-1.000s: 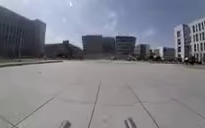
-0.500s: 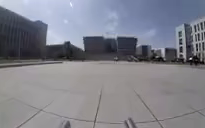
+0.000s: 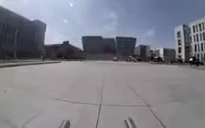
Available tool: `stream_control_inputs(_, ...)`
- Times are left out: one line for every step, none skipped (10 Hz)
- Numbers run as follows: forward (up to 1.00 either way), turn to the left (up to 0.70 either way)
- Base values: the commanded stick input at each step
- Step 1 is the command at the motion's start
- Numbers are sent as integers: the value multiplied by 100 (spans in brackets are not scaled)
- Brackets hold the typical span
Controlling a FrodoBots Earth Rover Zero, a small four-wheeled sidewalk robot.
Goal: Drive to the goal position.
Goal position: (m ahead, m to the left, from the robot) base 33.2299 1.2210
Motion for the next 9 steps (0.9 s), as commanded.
stream_control_inputs(85, 0)
stream_control_inputs(85, 0)
stream_control_inputs(85, 0)
stream_control_inputs(85, 0)
stream_control_inputs(85, -2)
stream_control_inputs(85, -28)
stream_control_inputs(85, -34)
stream_control_inputs(85, -34)
stream_control_inputs(85, -34)
